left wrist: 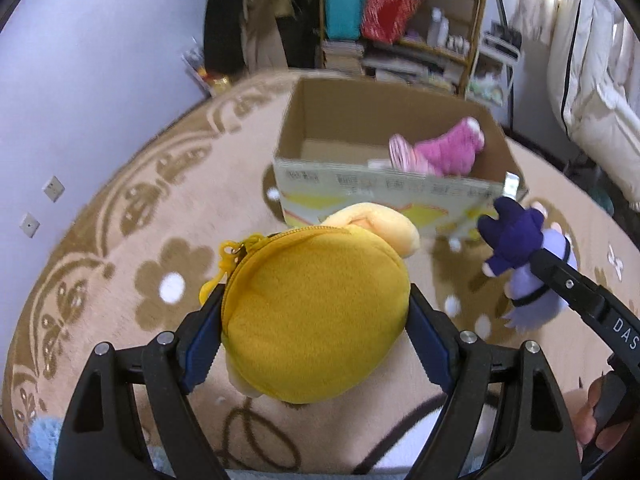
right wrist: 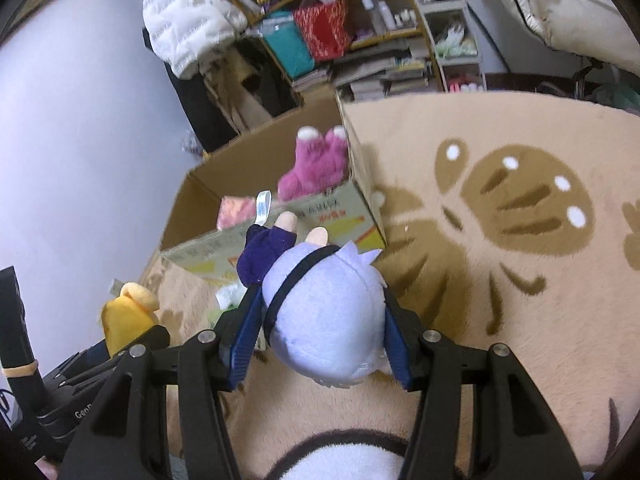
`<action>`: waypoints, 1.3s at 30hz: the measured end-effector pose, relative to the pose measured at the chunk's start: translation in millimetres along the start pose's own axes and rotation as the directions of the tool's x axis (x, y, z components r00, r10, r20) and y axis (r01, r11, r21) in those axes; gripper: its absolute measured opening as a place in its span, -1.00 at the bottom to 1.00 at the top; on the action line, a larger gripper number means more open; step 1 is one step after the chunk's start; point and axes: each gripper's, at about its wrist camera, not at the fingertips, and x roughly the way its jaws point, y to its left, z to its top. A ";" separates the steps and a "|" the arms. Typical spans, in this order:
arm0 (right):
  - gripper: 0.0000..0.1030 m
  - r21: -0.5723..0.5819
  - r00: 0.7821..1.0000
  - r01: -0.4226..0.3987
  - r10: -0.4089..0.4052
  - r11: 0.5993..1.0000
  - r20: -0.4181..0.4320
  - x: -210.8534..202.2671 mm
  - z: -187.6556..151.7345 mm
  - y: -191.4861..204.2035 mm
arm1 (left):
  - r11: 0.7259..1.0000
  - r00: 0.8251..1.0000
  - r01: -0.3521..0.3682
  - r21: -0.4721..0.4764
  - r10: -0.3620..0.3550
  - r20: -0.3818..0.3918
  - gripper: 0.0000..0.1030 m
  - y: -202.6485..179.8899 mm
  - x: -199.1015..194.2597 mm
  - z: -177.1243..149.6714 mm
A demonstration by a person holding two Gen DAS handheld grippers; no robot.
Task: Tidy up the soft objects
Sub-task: 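Lift the doll and yellow plush up over the box with both tools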
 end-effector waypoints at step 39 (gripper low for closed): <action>0.14 -0.061 0.963 -0.057 0.072 0.996 0.261 -24.1 29.7 -5.5 | 0.995 0.937 -0.096 0.035 0.079 0.339 0.61 2.6 -28.5 53.4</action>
